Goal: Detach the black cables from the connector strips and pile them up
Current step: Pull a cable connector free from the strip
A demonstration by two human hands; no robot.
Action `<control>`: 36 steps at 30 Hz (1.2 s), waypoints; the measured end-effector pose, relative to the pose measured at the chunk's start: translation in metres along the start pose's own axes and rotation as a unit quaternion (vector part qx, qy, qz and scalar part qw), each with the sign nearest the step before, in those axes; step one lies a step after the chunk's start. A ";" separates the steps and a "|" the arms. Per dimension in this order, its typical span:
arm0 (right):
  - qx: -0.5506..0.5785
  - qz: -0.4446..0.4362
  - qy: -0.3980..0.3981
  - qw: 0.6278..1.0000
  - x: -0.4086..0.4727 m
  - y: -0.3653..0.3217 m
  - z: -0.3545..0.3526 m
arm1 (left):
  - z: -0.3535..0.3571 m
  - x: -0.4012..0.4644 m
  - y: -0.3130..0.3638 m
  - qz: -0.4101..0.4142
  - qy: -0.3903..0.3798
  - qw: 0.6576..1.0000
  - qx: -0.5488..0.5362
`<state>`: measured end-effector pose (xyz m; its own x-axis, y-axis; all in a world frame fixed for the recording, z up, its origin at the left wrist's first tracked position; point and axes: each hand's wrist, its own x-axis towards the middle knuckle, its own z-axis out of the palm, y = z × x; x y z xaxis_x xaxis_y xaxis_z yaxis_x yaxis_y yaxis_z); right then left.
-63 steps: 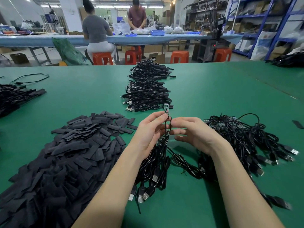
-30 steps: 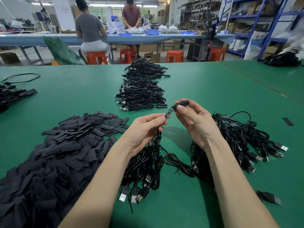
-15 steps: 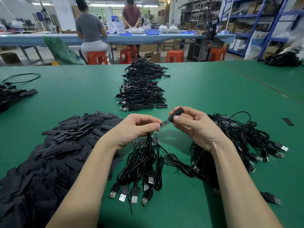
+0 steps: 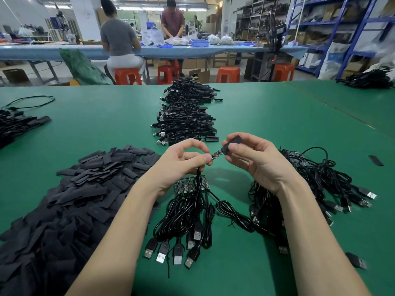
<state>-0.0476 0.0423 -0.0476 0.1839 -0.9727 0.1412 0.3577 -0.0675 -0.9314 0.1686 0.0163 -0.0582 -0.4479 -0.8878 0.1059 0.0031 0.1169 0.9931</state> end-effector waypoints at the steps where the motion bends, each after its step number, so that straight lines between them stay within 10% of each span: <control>1: 0.010 -0.005 0.015 1.000 0.001 0.002 0.001 | 0.002 0.001 0.000 0.008 0.011 1.000 0.001; 13: 0.061 0.016 0.042 0.997 0.005 0.015 0.010 | 0.011 0.003 -0.001 -0.006 0.017 0.997 -0.079; 36: 0.140 0.074 0.154 0.975 0.014 0.022 0.011 | 0.019 0.008 -0.005 0.121 0.123 0.980 0.095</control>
<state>-0.0269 0.0292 -0.0627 -0.0164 -0.9907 -0.1353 0.5916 0.0995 -0.8001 0.1486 0.0171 -0.0634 -0.2254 -0.9014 0.3696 -0.0940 0.3977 0.9127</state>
